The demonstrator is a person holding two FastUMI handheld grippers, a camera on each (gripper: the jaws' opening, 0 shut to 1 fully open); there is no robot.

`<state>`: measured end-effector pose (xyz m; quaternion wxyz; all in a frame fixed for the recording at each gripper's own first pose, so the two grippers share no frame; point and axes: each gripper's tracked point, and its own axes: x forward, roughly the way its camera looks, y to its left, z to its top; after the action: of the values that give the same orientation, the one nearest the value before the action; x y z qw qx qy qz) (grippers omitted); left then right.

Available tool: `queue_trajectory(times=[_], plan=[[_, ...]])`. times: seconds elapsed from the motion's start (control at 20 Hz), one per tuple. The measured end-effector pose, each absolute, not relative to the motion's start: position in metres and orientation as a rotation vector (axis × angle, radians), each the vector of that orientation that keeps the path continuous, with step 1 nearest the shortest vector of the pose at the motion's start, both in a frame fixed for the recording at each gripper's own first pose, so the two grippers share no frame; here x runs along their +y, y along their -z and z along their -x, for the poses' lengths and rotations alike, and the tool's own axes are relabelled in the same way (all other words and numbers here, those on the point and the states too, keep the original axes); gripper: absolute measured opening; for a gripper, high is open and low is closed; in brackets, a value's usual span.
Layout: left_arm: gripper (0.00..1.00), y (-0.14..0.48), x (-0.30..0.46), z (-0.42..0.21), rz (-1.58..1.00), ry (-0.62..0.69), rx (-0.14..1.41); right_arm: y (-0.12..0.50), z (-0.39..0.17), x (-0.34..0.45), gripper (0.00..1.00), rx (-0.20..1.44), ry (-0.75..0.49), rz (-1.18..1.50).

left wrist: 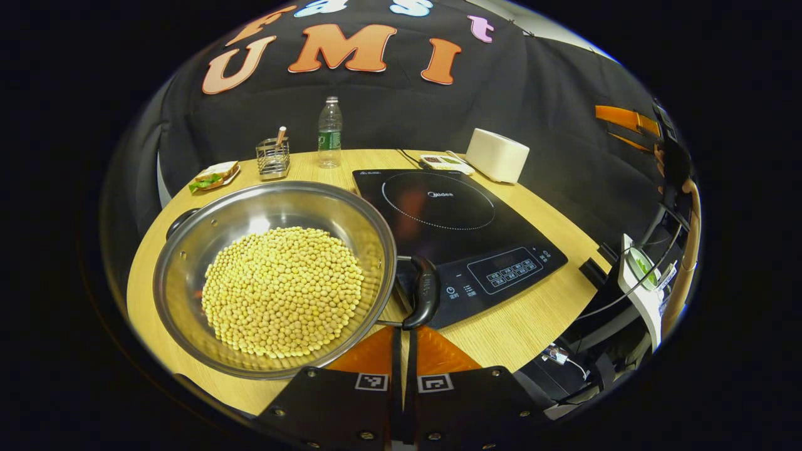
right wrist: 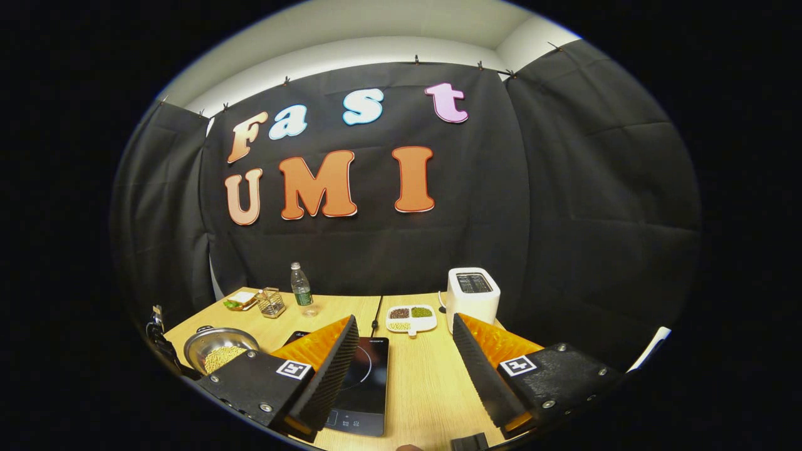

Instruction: First push the handle of the pot to place it horizontally, then grasp the pot with both hands and set it on the induction cooktop.

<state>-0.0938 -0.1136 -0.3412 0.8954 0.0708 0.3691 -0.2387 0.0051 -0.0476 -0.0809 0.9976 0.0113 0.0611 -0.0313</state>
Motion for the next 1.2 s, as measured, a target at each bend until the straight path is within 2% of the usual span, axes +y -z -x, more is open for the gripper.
queue_trajectory(times=[0.1,0.35,0.7,1.2], plan=[[0.05,0.341,-0.117,0.091,-0.138,0.499,0.765,0.082,-0.006,-0.05,0.94,0.124,0.068,-0.025],[0.01,0.339,-0.12,0.087,-0.143,0.506,0.756,0.084,-0.006,-0.053,0.94,0.127,0.072,-0.023],[0.04,0.339,-0.118,0.089,-0.127,0.504,0.755,0.09,-0.005,-0.054,0.94,0.139,0.071,-0.028],[0.02,0.333,-0.114,0.093,-0.127,0.493,0.748,0.093,-0.005,-0.043,0.94,0.149,0.053,-0.027]])
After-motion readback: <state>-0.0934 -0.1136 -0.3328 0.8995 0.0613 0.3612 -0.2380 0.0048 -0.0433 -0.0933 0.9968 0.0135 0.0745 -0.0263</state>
